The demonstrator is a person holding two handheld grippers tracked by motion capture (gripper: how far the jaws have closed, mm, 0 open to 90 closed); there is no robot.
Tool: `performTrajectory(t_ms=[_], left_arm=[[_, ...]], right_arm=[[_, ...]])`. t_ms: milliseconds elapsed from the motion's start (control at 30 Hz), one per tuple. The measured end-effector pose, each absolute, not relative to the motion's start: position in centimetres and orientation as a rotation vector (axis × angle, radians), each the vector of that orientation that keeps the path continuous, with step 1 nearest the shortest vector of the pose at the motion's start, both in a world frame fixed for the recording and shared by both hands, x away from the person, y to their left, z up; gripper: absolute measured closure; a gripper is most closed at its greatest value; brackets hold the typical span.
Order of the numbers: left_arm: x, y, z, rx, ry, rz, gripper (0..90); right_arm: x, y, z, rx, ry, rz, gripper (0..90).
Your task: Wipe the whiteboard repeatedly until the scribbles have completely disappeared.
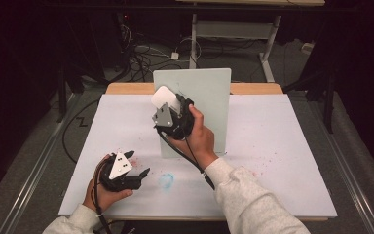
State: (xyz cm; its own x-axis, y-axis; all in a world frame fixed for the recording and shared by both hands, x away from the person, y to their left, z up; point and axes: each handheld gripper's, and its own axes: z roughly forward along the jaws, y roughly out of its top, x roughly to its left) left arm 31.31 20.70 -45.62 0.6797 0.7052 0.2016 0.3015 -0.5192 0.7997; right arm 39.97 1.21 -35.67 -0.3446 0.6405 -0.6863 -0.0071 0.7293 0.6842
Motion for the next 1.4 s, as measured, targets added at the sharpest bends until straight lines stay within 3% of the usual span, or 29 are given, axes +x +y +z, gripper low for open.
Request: performTrajectory(t_ms=[300,567,833,1100,1400], left_arm=[[31.3,20.8,-45.7,2.115,0.775,0.667,21.5],[31.3,20.6,-45.6,2.121,0.77,0.669,21.5],[31.3,20.7,-45.6,2.115,0.768,0.668,21.5],[31.1,20.8,-45.5,2.109,0.767,0.671,21.5],[31.3,20.9,-45.6,2.109,0.773,0.665,21.5]], right_arm=[[41.1,-2.2,-33.4,0.641,1.724,0.781,30.9],[39.9,-0.3,-36.3,0.484,1.799,0.697,30.9],[41.2,-2.0,-33.2,0.651,1.724,0.801,30.9],[39.4,0.8,-37.2,0.448,1.804,0.652,30.9],[41.1,-2.1,-33.4,0.632,1.738,0.763,30.9]])
